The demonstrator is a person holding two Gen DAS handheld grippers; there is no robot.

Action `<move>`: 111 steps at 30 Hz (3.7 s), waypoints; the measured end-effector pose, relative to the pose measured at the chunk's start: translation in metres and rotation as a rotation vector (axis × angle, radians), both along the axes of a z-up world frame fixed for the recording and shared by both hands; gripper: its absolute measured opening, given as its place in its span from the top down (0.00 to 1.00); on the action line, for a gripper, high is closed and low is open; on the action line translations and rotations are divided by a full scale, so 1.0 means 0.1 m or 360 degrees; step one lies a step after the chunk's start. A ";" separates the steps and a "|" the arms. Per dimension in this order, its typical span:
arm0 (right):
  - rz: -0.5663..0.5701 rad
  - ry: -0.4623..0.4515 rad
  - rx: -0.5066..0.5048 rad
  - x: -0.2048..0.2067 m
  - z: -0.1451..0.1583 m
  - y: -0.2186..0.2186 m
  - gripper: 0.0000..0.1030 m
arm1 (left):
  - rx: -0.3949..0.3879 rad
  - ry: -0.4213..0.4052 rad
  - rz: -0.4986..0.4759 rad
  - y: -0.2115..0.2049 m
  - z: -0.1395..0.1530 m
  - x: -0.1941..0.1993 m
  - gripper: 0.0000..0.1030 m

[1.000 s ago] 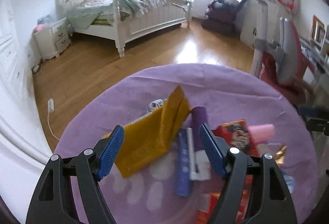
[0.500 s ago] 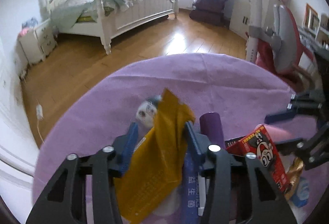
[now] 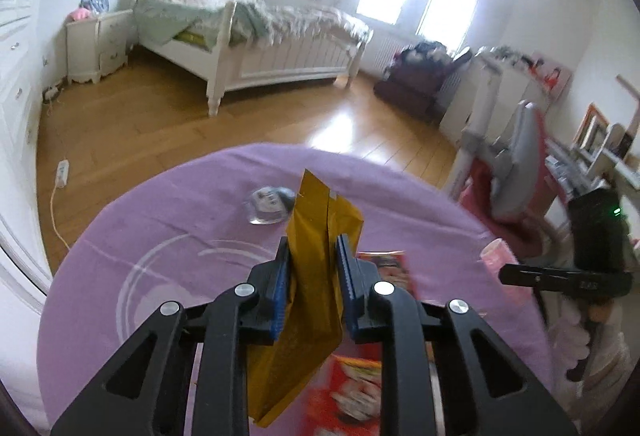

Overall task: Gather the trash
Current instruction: 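Grasp the yellow wrapper with left tool while right tool grasps pink hair roller, then carry yellow wrapper and pink roller to the bin and release both, then move both open tools back toward the purple table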

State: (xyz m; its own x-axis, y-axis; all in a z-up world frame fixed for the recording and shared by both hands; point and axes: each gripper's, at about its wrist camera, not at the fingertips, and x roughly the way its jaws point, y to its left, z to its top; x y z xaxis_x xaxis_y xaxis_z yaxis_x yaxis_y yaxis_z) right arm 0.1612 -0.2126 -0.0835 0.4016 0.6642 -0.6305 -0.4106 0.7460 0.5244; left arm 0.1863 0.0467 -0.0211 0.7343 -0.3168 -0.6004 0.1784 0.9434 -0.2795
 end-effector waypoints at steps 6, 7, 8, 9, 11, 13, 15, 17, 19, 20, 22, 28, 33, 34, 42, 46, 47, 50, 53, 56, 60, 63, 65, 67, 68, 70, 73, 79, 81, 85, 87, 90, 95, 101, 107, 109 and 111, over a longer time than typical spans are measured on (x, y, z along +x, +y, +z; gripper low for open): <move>-0.0085 -0.0026 0.0202 -0.43 0.21 -0.25 0.71 | -0.0104 -0.0119 -0.0068 -0.36 0.33 -0.48 0.79; -0.0094 -0.0024 0.0243 -0.50 0.23 -0.30 0.71 | -0.0108 -0.0126 -0.0083 -0.42 0.35 -0.50 0.78; -0.0103 -0.0027 0.0261 -0.54 0.25 -0.35 0.71 | -0.0118 -0.0137 -0.0110 -0.53 0.38 -0.57 0.78; -0.0117 -0.0037 0.0275 -0.61 0.28 -0.41 0.71 | -0.0128 -0.0144 -0.0135 -0.63 0.40 -0.62 0.78; -0.0140 -0.0044 0.0300 -0.72 0.31 -0.50 0.71 | -0.0139 -0.0159 -0.0188 -0.84 0.44 -0.71 0.78; -0.0176 -0.0051 0.0328 -0.84 0.34 -0.64 0.71 | -0.0160 -0.0167 -0.0239 -1.08 0.46 -0.78 0.78; -0.0213 -0.0064 0.0348 -0.94 0.37 -0.80 0.71 | -0.0175 -0.0170 -0.0277 -1.28 0.47 -0.81 0.78; -0.0266 -0.0083 0.0372 -1.05 0.40 -1.01 0.71 | -0.0192 -0.0167 -0.0316 -1.50 0.45 -0.80 0.78; -0.0320 -0.0114 0.0378 -1.14 0.44 -1.19 0.71 | -0.0214 -0.0147 -0.0365 -1.76 0.42 -0.77 0.78; -0.0358 -0.0132 0.0384 -1.18 0.47 -1.31 0.71 | -0.0220 -0.0138 -0.0386 -1.85 0.39 -0.78 0.78; -0.0434 -0.0160 0.0399 -1.24 0.50 -1.56 0.71 | -0.0227 -0.0124 -0.0432 -2.07 0.35 -0.74 0.78; -0.0665 -0.0195 0.0434 -1.36 0.45 -2.29 0.71 | -0.0225 -0.0061 -0.0618 -2.89 0.23 -0.55 0.78; -0.0854 -0.0157 0.0458 -1.38 0.21 -2.89 0.71 | -0.0204 0.0006 -0.0742 -3.40 0.10 -0.43 0.78; -0.0897 -0.0141 0.0456 -1.38 0.14 -3.01 0.71 | -0.0208 0.0025 -0.0759 -3.48 0.06 -0.39 0.78; -0.1086 -0.0052 0.0481 -1.35 -0.25 -3.54 0.71 | -0.0270 0.0181 -0.0841 -4.04 -0.27 -0.08 0.78; -0.1137 0.0001 0.0486 -1.31 -0.43 -3.65 0.71 | -0.0278 0.0256 -0.0868 -4.21 -0.46 0.06 0.78; -0.1142 0.0010 0.0486 -1.29 -0.45 -3.65 0.71 | -0.0289 0.0280 -0.0870 -4.25 -0.52 0.10 0.78; -0.1156 0.0028 0.0470 -1.25 -0.53 -3.69 0.71 | -0.0302 0.0333 -0.0863 -4.33 -0.64 0.20 0.78; -0.1173 0.0052 0.0452 -1.19 -0.60 -3.73 0.71 | -0.0302 0.0362 -0.0866 -4.41 -0.72 0.28 0.78; -0.1189 0.0080 0.0441 -1.13 -0.70 -3.77 0.71 | -0.0317 0.0393 -0.0868 -4.48 -0.81 0.36 0.78; -0.1202 0.0106 0.0431 -1.08 -0.79 -3.79 0.71 | -0.0315 0.0426 -0.0869 -4.53 -0.92 0.41 0.78; -0.1214 0.0116 0.0417 -1.06 -0.81 -3.78 0.71 | -0.0299 0.0450 -0.0871 -4.58 -0.97 0.44 0.75; -0.1217 0.0130 0.0408 -1.03 -0.83 -3.78 0.69 | -0.0282 0.0484 -0.0871 -4.62 -0.99 0.48 0.72; -0.1235 0.0175 0.0419 -1.03 -0.84 -3.78 0.58 | -0.0283 0.0506 -0.0873 -4.63 -0.99 0.50 0.60; -0.1250 0.0175 0.0421 -1.04 -0.83 -3.77 0.54 | -0.0290 0.0507 -0.0873 -4.63 -0.98 0.50 0.47; -0.1259 0.0169 0.0415 -1.04 -0.83 -3.78 0.52 | -0.0316 0.0485 -0.0875 -4.60 -0.94 0.48 0.38; -0.1259 0.0159 0.0400 -1.04 -0.81 -3.78 0.51 | -0.0309 0.0463 -0.0862 -4.55 -0.88 0.44 0.38; -0.1218 0.0137 0.0388 -1.05 -0.73 -3.67 0.51 | -0.0337 0.0433 -0.0817 -4.33 -0.72 0.34 0.38; -0.1195 0.0126 0.0381 -1.04 -0.69 -3.62 0.51 | -0.0350 0.0407 -0.0801 -4.20 -0.63 0.27 0.38; -0.1136 0.0103 0.0356 -1.04 -0.58 -3.45 0.51 | -0.0360 0.0344 -0.0760 -3.92 -0.45 0.13 0.37; -0.1101 0.0089 0.0339 -1.05 -0.52 -3.34 0.51 | -0.0360 0.0296 -0.0724 -3.71 -0.35 0.04 0.37; -0.1031 0.0067 0.0311 -1.07 -0.41 -3.14 0.52 | -0.0363 0.0235 -0.0656 -3.34 -0.20 -0.09 0.37; -0.0893 0.0009 0.0250 -1.14 -0.17 -2.71 0.52 | -0.0353 0.0111 -0.0476 -2.56 -0.01 -0.40 0.32; -0.0682 -0.0037 0.0136 -1.21 0.02 -2.10 0.50 | -0.0241 0.0049 -0.0192 -1.74 -0.01 -0.79 0.25; -0.0546 -0.0161 -0.0121 -1.36 0.12 -1.37 0.29 | -0.0248 0.0048 -0.0047 -1.39 -0.15 -1.24 0.25; -0.0662 -0.0305 -0.0357 -1.50 0.15 -1.18 0.21 | -0.0284 0.0043 -0.0021 -1.40 -0.20 -1.36 0.24; -0.0747 -0.0421 -0.0598 -1.67 0.12 -1.03 0.20 | -0.0332 0.0035 0.0004 -1.41 -0.23 -1.47 0.24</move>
